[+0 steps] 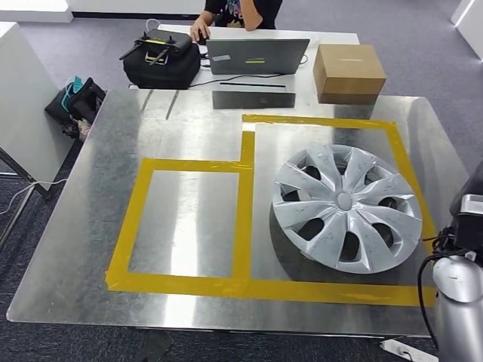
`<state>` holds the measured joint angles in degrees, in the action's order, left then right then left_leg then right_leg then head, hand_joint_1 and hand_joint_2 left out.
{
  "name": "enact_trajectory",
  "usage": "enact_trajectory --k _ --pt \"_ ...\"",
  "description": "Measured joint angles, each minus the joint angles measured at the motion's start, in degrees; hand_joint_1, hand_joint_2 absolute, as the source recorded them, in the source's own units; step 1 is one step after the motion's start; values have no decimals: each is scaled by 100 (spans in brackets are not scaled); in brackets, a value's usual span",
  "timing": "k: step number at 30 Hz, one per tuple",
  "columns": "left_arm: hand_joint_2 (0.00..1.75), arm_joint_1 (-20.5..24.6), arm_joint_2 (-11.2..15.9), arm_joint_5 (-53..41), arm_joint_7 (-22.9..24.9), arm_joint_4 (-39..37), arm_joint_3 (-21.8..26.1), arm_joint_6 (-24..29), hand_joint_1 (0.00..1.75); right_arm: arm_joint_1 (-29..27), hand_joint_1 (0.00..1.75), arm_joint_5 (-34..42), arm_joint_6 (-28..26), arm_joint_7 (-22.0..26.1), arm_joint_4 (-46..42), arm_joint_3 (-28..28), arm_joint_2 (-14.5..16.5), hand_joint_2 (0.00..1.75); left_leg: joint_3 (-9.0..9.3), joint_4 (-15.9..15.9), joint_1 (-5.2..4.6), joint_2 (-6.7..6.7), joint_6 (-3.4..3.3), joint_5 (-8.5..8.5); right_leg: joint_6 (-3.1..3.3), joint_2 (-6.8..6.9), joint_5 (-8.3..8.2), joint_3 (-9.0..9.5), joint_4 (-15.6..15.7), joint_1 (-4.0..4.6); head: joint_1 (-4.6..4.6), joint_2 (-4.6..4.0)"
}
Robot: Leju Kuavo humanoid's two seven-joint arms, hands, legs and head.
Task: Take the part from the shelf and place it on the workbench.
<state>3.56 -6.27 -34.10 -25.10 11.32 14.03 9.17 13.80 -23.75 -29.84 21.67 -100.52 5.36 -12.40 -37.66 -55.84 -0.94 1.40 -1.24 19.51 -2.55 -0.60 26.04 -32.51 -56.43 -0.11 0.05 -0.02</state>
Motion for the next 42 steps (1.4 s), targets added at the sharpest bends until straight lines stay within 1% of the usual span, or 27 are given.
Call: enact_trajectory --k 3,5,9,11,14,15,16,17,19,20,21,24,25,26,27,29,30,31,32,33,35,36,37,39,40,41,42 --pt "0 -8 -17 92 -30 0 110 1 0 -314 0 142 90 187 -409 2 39 0 1 0 0 2 2 7 16 1 20 -19 0 0 1 0" --pt "0 -13 -25 156 -32 0 172 8 0 -496 0 198 113 261 -616 1 59 0 -2 -2 -2 2 1 10 1 -1 10 -19 4 -2 0 0" --pt "0 -25 -58 359 -43 0 341 68 0 -990 0 248 0 489 -1071 -69 74 0 30 22 -16 2 -97 11 -106 0 -1 63 25 -37 -4 0" --pt "0 -39 -80 430 -61 0 427 109 0 -1277 0 277 -84 564 -1323 -180 75 0 87 101 13 -5 -130 -28 -126 5 198 -24 -218 -31 6 0" --pt "0 -46 -98 498 -71 0 535 164 0 -1611 0 349 -118 574 -1590 -363 75 0 95 131 22 -32 -136 -44 -150 11 825 -473 -1295 -40 13 0" --pt "0 -51 -103 527 -69 0 571 192 0 -1738 0 394 -111 551 -1660 -432 75 0 81 129 23 -40 -127 -53 -163 11 938 -570 -1562 -48 10 0" --pt "0 -60 -109 556 -67 0 609 217 0 -1875 0 460 -90 522 -1732 -517 75 0 62 124 27 -44 -112 -65 -175 12 941 -555 -1619 -55 11 0" --pt "0 -71 -114 588 -66 0 648 241 0 -2013 0 550 -59 499 -1809 -623 75 0 39 113 37 -44 -91 -82 -189 14 839 -417 -1432 -65 12 0" --pt "0 -94 -120 638 -70 0 722 271 0 -2260 0 745 20 496 -1977 -880 75 0 -21 56 57 -37 -33 -111 -229 20 530 60 -628 -91 11 0" --pt "0 -103 -121 660 -78 0 757 281 0 -2371 0 826 53 512 -2063 -1017 76 0 -45 19 58 -32 3 -118 -222 12 408 219 -299 -98 10 0" --pt "0 -110 -122 671 -85 0 787 288 0 -2475 0 883 80 528 -2141 -1143 77 0 -60 -5 54 -28 39 -127 -199 4 338 300 -111 -98 3 1" --pt "0 -132 -131 683 -96 0 855 297 0 -2710 0 969 134 548 -2323 -1443 81 0 -67 4 56 -28 143 -186 -43 -5 243 229 -118 -78 -29 2" --pt "0 -142 -134 688 -95 0 873 295 0 -2758 0 978 155 542 -2368 -1513 83 0 -92 -34 62 -34 178 -133 8 3 203 207 -125 -82 -34 1" --pt "0 -148 -137 692 -95 0 889 288 0 -2807 0 980 179 533 -2409 -1568 85 0 -152 -176 70 -41 214 22 55 10 153 174 -125 -92 -50 1" --pt "0 -150 -141 696 -94 0 901 280 0 -2855 0 977 204 524 -2450 -1615 89 0 -244 -438 79 -51 246 268 90 19 99 132 -124 -103 -62 1" --pt "0 -141 -149 697 -93 0 912 263 0 -2950 0 966 245 514 -2520 -1696 102 0 -464 -1221 98 -64 295 851 112 27 1 20 -130 -105 -89 1" --pt "0 -133 -151 696 -92 0 913 258 0 -2988 0 961 262 515 -2544 -1731 116 0 -512 -1546 105 -67 306 1043 109 33 -46 -44 -133 -105 -88 2" --pt "0 -126 -154 694 -91 0 914 255 0 -3017 0 960 285 516 -2561 -1761 132 0 -473 -1697 109 -69 309 1136 100 39 -90 -104 -135 -105 -89 2" --pt "0 -116 -156 691 -90 0 915 255 0 -3041 0 960 311 519 -2573 -1788 150 0 -320 -1624 110 -70 305 1130 86 43 -133 -161 -135 -107 -88 2" --pt "0 -102 -157 689 -89 0 916 255 0 -3059 0 960 342 521 -2584 -1813 168 0 -59 -1334 111 -71 295 1051 67 45 -175 -211 -135 -111 -88 1" --pt "0 -57 -159 682 -89 0 921 263 0 -3084 0 961 402 528 -2609 -1864 198 0 560 -501 108 -70 263 897 8 45 -249 -285 -146 -109 -89 1" --pt "0 -31 -161 678 -89 0 924 270 0 -3091 0 962 427 530 -2623 -1886 212 0 756 -207 99 -65 232 857 -28 46 -288 -308 -145 -105 -86 1" --pt "0 -12 -163 673 -89 0 929 277 0 -3096 0 963 444 532 -2633 -1904 223 0 848 -48 87 -60 197 845 -67 48 -326 -321 -138 -102 -86 1" --pt "0 -7 -162 669 -89 0 945 290 0 -3108 0 967 463 532 -2644 -1934 246 0 820 -17 60 -57 106 791 -144 48 -408 -325 -94 -116 -83 2" --pt "0 -13 -160 669 -89 0 955 294 0 -3120 0 972 465 532 -2644 -1947 258 0 797 -11 58 -66 61 752 -173 45 -394 -340 -100 -128 -82 2" --pt "0 -17 -157 669 -89 0 965 298 0 -3133 0 977 466 531 -2645 -1962 270 0 765 -3 61 -77 12 706 -195 43 -279 -390 -194 -134 -75 2" --pt "0 -18 -156 669 -89 0 974 301 0 -3144 0 982 467 531 -2644 -1974 279 0 720 5 65 -89 -34 657 -209 41 -73 -477 -411 -135 -70 2"
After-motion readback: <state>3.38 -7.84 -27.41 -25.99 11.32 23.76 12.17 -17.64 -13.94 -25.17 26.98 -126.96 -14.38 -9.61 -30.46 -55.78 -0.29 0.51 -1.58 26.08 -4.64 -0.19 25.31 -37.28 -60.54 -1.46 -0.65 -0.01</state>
